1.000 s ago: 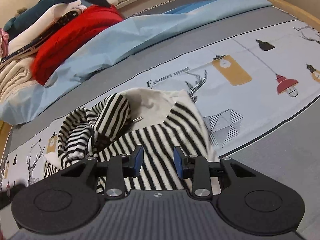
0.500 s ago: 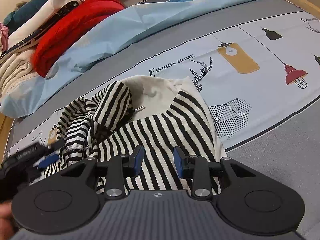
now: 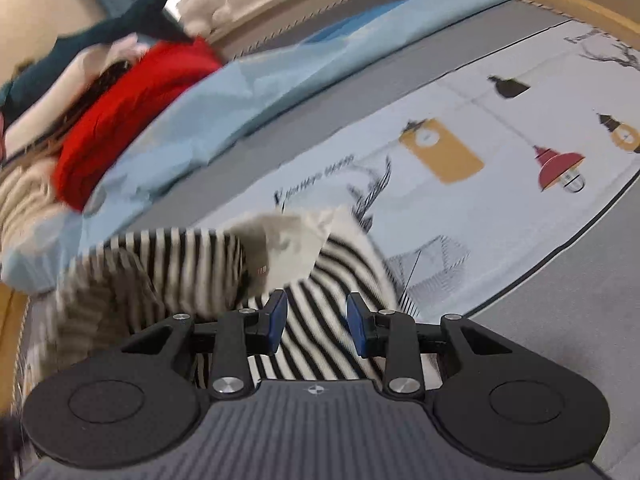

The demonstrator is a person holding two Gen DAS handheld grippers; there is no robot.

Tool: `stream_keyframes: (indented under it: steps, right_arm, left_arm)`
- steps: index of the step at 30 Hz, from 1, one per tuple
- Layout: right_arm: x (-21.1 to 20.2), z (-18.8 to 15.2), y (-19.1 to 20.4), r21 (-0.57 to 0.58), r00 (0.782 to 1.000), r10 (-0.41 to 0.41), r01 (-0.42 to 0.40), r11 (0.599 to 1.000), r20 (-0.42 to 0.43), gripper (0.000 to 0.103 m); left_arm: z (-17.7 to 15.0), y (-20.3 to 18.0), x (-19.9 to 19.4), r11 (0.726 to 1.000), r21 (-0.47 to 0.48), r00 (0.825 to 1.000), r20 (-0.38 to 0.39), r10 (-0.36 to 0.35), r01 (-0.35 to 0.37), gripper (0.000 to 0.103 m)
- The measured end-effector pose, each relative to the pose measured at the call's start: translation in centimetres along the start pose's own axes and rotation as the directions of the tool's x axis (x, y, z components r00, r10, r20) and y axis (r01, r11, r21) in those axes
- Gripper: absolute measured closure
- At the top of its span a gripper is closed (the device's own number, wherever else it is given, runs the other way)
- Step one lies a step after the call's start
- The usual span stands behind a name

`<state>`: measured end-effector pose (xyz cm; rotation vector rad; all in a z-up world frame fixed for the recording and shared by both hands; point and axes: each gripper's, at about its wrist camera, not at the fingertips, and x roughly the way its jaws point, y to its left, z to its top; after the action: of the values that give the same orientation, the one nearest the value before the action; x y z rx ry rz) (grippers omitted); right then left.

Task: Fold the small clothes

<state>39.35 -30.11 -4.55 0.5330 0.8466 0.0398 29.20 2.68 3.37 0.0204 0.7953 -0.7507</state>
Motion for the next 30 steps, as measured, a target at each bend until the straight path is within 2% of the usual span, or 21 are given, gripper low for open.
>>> stream_keyframes:
  steps: [1,2,3,4,6,7,9,10,12,14,15,17,18,20,23,24,25,26,27,28,30]
  right_arm:
    - [-0.2,0.2,-0.2,0.010,1.000,0.002,-0.002,1.000,0.010,0.068]
    - [-0.3,0.3,-0.4,0.019,1.000,0.006,-0.006,1.000,0.018,0.068]
    - [-0.3,0.4,-0.5,0.026,1.000,0.009,-0.010,1.000,0.022,0.068]
    - [-0.3,0.4,-0.6,0.029,1.000,0.010,-0.010,1.000,0.024,0.068]
    - [-0.1,0.2,-0.6,0.028,1.000,0.015,-0.015,0.999,0.016,0.068]
    - [0.1,0.0,-0.5,0.027,1.000,0.023,-0.023,0.999,0.003,0.068]
    - [0.9,-0.4,-0.3,0.037,0.998,0.051,-0.049,0.998,-0.048,0.068]
    - [1.4,-0.6,-0.2,0.044,0.995,0.065,-0.062,0.997,-0.074,0.068]
    - [2.4,-1.3,0.1,0.052,0.988,0.080,-0.074,0.996,-0.129,0.067]
    - [3.6,-2.1,0.4,0.067,0.979,0.089,-0.078,0.995,-0.181,0.066]
    - [4.0,-2.5,0.6,0.079,0.975,0.097,-0.082,0.993,-0.201,0.066]
    - [5.0,-3.3,1.0,0.097,0.964,0.110,-0.089,0.991,-0.242,0.065]
    - [5.4,-3.7,1.2,0.094,0.961,0.109,-0.088,0.992,-0.256,0.065]
    - [6.1,-4.4,1.8,0.062,0.954,0.084,-0.069,0.996,-0.288,0.065]
    - [6.8,-5.2,2.5,0.023,0.948,0.062,-0.058,0.998,-0.311,0.066]
    - [6.8,-5.3,2.8,0.008,0.950,0.049,-0.049,0.999,-0.307,0.070]
    - [6.7,-5.4,3.1,-0.011,0.953,0.047,-0.053,0.999,-0.300,0.087]
    - [6.7,-5.4,3.3,-0.018,0.953,0.054,-0.062,0.998,-0.298,0.101]
    - [6.5,-5.4,3.3,-0.004,0.955,0.066,-0.071,0.997,-0.290,0.101]
    - [6.3,-5.1,3.1,0.014,0.957,0.079,-0.078,0.997,-0.280,0.101]
    - [5.7,-4.6,2.8,0.061,0.960,0.124,-0.112,0.992,-0.250,0.102]
  left_arm:
    - [-0.8,-0.5,-0.3,0.999,0.003,0.999,-0.028,-0.037,0.037,0.070]
    - [-1.5,-0.5,-0.7,0.998,-0.005,0.998,-0.032,-0.062,0.062,0.062]
    - [-2.0,-0.1,-1.2,0.998,-0.026,0.998,-0.012,-0.062,0.062,0.043]
    - [-2.4,0.7,-1.6,0.997,-0.062,0.999,0.014,-0.037,0.038,0.034]
    - [-2.4,3.4,-1.9,0.982,-0.183,0.998,0.012,0.055,-0.052,0.034]
    - [-2.4,4.9,-2.1,0.961,-0.259,0.995,0.005,0.102,-0.097,0.035]
    - [-3.2,9.0,-2.3,0.871,-0.471,0.988,-0.005,0.152,-0.137,0.036]
    - [-4.0,11.0,-1.9,0.802,-0.577,0.986,-0.034,0.164,-0.153,0.040]
    - [-5.8,13.3,-0.5,0.697,-0.686,0.977,-0.114,0.177,-0.207,0.051]
    - [-6.8,14.4,0.8,0.641,-0.713,0.958,-0.198,0.207,-0.286,0.055]
    - [-7.1,14.9,1.5,0.620,-0.725,0.954,-0.223,0.202,-0.301,0.058]
    - [-7.5,15.2,2.8,0.606,-0.741,0.957,-0.242,0.161,-0.290,0.060]
    - [-7.4,15.2,3.2,0.606,-0.736,0.953,-0.256,0.162,-0.301,0.062]
    - [-7.4,14.6,4.1,0.624,-0.708,0.942,-0.288,0.173,-0.331,0.064]
    - [-7.6,14.1,5.2,0.621,-0.691,0.926,-0.328,0.188,-0.370,0.069]
    - [-7.6,14.0,5.4,0.623,-0.677,0.916,-0.347,0.201,-0.393,0.075]
    - [-7.7,14.0,5.6,0.618,-0.673,0.910,-0.357,0.210,-0.407,0.078]
    - [-7.7,14.0,5.7,0.613,-0.676,0.909,-0.360,0.211,-0.410,0.081]
    - [-7.7,14.1,5.7,0.617,-0.673,0.909,-0.359,0.211,-0.409,0.095]
    - [-7.6,14.2,5.7,0.621,-0.671,0.911,-0.352,0.213,-0.404,0.101]
    - [-7.0,14.3,5.2,0.631,-0.677,0.925,-0.304,0.229,-0.379,0.102]
